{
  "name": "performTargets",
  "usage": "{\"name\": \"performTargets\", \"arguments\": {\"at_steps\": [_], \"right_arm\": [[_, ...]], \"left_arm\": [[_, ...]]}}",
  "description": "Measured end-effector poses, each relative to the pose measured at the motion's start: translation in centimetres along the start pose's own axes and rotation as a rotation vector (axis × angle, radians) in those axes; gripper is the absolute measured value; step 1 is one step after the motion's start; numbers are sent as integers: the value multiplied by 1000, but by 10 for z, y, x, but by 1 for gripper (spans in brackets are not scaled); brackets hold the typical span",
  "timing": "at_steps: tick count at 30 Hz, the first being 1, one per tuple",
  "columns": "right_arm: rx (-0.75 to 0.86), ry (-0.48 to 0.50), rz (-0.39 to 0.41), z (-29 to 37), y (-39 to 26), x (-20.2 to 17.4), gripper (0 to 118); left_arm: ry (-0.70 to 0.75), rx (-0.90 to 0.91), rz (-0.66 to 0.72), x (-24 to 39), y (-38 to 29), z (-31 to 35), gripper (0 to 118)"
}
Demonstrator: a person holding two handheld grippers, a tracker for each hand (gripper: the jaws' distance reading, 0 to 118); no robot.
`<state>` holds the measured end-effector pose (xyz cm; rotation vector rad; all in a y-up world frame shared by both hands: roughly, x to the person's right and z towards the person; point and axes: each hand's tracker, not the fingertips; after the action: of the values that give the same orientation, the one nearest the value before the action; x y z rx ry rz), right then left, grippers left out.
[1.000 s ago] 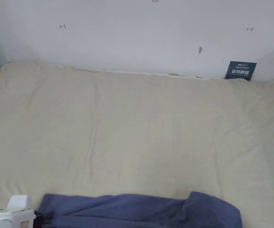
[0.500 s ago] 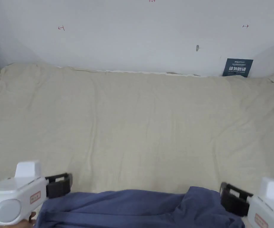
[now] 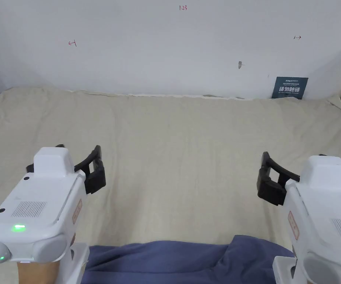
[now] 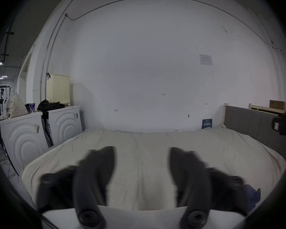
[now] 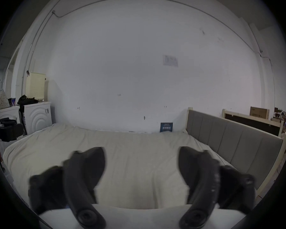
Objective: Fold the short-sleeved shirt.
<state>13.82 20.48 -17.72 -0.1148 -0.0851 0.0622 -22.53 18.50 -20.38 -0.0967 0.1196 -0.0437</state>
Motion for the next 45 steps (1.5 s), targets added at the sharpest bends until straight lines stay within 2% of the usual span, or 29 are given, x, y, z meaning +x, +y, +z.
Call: {"name": "performTargets", "arguments": {"at_steps": [1, 2, 3, 4, 6, 15, 18, 25, 33, 35, 36, 37, 38, 41, 42, 45], "right_arm": [[10, -6, 8, 1, -1, -2, 78], [19, -17, 18, 1, -1, -3, 47], [20, -27, 24, 1, -2, -4, 19], [25, -32, 17, 2, -2, -4, 2], [22, -7, 11, 1, -3, -3, 1], [10, -23, 22, -2, -7, -2, 1], [2, -21, 24, -5, -8, -3, 1], [-20, -10, 36, -14, -12, -10, 1], [-75, 7, 43, -31, -23, -27, 1], [-89, 14, 44, -35, -27, -32, 1], [-98, 18, 44, -38, -29, -35, 1], [-106, 20, 46, -40, -31, -38, 1], [-114, 23, 47, -42, -33, -41, 1], [-147, 39, 39, -48, -38, -48, 2], [-154, 44, 41, -50, -40, -51, 2], [-177, 56, 57, -54, -45, -57, 2]], "left_arm": [[2, 7, 0, 3, -1, 1, 54], [5, 9, -3, 6, -2, 1, 17], [11, 9, -11, 7, -2, 2, 1], [-5, 9, -4, 9, -3, -1, 0], [-18, 7, -2, 13, -5, 0, 0], [-37, -33, 5, -2, -8, -7, 0], [-93, -103, 103, -20, -13, -16, 0], [-283, -417, 485, -96, -53, -52, 1], [-384, -766, 604, -164, -125, -73, 1], [-372, -838, 621, -176, -143, -76, 13], [-349, -869, 633, -177, -150, -75, 25], [-339, -893, 640, -180, -157, -75, 42], [-334, -914, 647, -182, -164, -76, 66], [-326, -949, 656, -181, -180, -76, 104], [-314, -961, 655, -182, -185, -78, 108], [-286, -978, 660, -182, -198, -81, 107]]}}
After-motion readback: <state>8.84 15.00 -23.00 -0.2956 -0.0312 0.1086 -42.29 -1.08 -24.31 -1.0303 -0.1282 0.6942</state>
